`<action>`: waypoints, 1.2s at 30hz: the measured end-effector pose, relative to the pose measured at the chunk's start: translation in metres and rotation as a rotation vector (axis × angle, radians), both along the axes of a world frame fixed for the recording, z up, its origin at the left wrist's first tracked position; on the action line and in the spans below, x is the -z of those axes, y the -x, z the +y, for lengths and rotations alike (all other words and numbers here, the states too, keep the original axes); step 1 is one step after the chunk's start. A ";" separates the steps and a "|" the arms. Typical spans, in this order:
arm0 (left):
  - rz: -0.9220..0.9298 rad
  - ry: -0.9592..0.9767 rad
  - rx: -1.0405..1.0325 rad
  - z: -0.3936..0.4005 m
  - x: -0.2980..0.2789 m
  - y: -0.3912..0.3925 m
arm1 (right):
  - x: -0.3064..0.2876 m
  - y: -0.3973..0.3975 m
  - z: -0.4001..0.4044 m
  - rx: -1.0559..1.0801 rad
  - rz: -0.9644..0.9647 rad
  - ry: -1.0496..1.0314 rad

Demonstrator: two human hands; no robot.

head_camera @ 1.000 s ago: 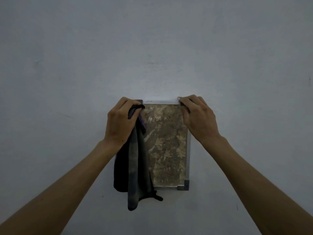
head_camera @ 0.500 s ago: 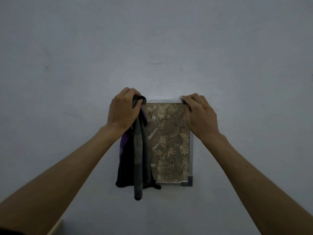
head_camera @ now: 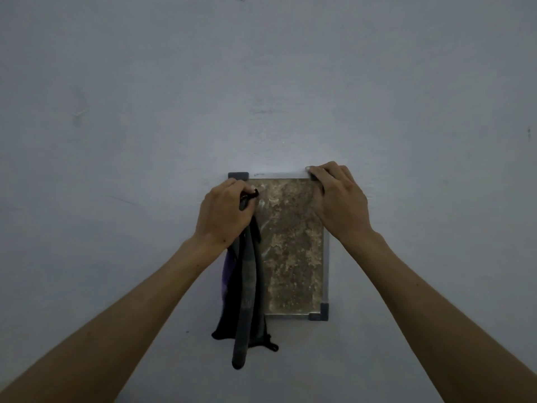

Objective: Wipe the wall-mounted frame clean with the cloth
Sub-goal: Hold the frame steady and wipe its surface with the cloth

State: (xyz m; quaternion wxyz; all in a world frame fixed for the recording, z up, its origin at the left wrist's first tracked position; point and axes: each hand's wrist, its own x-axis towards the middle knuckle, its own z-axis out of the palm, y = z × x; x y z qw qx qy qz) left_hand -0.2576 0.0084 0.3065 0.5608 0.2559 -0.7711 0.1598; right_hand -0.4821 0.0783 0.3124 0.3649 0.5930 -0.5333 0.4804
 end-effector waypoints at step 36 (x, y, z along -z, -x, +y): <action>0.168 0.005 0.008 0.015 -0.016 0.036 | 0.002 -0.001 0.001 -0.015 -0.022 -0.006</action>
